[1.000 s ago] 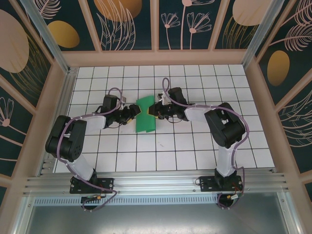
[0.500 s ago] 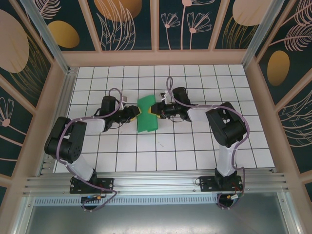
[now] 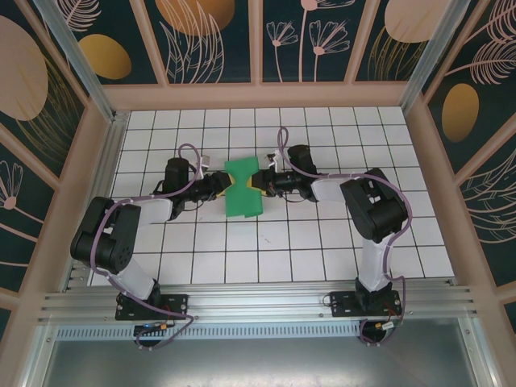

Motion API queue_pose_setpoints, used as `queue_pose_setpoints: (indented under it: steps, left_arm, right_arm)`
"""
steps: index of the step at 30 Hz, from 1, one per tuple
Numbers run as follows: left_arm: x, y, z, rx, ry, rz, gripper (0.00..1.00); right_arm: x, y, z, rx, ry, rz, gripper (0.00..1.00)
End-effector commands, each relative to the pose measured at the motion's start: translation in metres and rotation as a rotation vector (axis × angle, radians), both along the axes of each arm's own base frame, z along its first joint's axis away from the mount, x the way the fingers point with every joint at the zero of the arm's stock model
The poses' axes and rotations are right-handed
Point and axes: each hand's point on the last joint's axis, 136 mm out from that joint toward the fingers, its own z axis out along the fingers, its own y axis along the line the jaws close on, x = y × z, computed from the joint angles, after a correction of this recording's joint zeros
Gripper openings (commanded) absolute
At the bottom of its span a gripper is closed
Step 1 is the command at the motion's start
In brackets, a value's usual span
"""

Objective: Fold a paper plane with a square sheet of paper (pick it up from the middle)
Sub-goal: First fold in half a square sheet of paper at the center of the table.

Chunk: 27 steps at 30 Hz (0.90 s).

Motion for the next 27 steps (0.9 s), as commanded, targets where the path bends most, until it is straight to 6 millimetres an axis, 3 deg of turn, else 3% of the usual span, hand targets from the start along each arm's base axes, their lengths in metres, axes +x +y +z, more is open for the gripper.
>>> queue_pose_setpoints:
  steps: [1,6,10,18,27]
  left_arm:
    - [-0.004,-0.004,0.008,-0.019,-0.041,-0.025,0.36]
    - [-0.004,-0.003,0.008,-0.018,-0.050,-0.022,0.12]
    - [-0.004,-0.002,-0.003,0.019,-0.028,-0.006,0.00]
    - [-0.002,-0.014,-0.021,0.130,0.011,0.016,0.00]
    - [0.002,-0.026,-0.032,0.192,0.041,0.047,0.00]
  right_arm:
    - [-0.005,0.001,0.010,0.055,-0.026,0.036,0.30]
    - [-0.004,-0.002,0.000,0.012,-0.023,0.021,0.34]
    - [0.000,-0.007,-0.014,-0.057,-0.014,-0.018,0.48]
    - [0.011,-0.024,-0.049,-0.279,0.008,-0.131,0.58]
    - [0.014,-0.045,-0.054,-0.402,-0.005,-0.249,0.65]
